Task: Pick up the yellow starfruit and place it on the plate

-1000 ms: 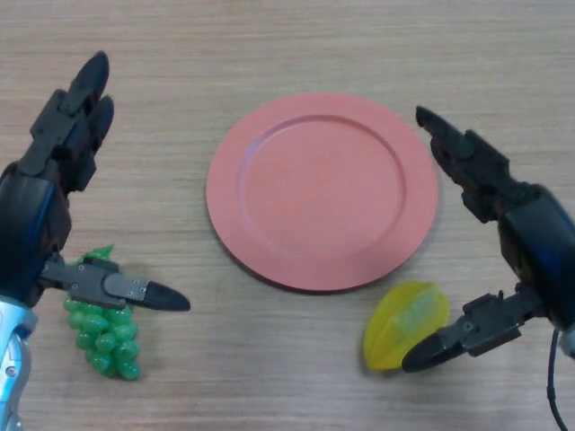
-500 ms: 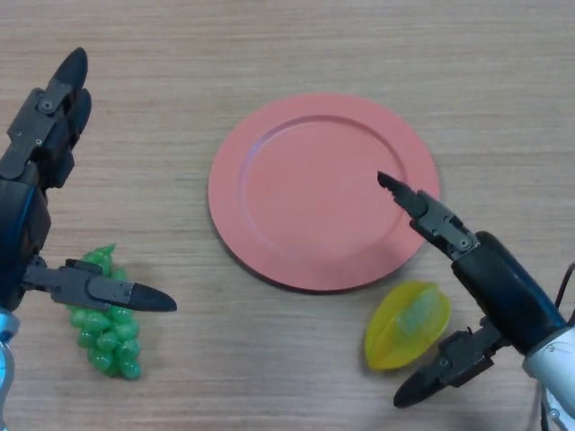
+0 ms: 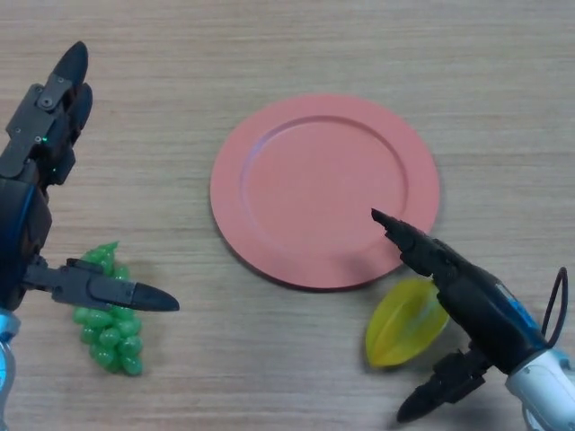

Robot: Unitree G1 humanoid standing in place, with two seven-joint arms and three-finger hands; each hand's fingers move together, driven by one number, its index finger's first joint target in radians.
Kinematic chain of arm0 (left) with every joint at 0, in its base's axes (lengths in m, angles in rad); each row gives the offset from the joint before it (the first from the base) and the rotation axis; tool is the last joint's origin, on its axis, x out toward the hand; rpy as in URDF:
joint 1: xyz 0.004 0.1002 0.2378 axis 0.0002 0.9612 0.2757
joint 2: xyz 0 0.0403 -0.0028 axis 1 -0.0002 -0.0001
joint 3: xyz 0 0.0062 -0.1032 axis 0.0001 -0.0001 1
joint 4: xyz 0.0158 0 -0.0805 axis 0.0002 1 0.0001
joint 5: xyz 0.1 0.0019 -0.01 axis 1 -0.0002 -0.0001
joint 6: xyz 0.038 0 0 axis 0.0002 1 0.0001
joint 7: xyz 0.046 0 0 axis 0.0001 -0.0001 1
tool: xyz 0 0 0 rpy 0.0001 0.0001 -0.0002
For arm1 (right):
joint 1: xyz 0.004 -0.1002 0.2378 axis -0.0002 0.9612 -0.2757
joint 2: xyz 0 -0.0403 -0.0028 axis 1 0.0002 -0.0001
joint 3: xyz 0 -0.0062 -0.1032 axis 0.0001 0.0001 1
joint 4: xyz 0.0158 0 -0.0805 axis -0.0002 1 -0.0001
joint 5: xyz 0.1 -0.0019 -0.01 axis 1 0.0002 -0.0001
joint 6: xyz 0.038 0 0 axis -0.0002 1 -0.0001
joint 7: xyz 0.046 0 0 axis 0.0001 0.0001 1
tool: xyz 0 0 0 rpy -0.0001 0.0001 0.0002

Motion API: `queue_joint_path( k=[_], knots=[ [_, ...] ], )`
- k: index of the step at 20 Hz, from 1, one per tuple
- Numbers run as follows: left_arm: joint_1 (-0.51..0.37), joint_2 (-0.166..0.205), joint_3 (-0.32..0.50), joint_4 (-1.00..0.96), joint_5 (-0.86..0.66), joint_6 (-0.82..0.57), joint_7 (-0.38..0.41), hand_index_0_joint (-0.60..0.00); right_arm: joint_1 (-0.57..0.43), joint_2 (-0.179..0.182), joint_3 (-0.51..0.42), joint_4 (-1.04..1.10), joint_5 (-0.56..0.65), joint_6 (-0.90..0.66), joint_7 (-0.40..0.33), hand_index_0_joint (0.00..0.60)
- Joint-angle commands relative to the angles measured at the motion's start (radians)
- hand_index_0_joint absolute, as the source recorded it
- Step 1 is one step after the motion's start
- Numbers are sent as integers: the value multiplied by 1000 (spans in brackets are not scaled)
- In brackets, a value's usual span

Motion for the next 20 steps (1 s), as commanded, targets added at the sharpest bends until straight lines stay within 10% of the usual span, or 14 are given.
queue_joint_path(
  k=[1, 6, 13, 20],
  knots=[
    [-23, 31, 51, -71, -4, -58, 33, 0, -42, -30, -66, -13, 30, -143, -102, 0],
    [-16, 36, 71, -86, -12, -17, 8, 0, -58, -35, -72, 22, 26, -154, -134, 600],
    [-15, 37, 76, -88, -7, -19, 1, 0, -53, -29, -80, 12, 108, -162, -127, 600],
    [-11, 39, 89, -87, -32, -22, -12, 0, 4, -13, -99, -405, 423, 177, 125, 600]
  ],
)
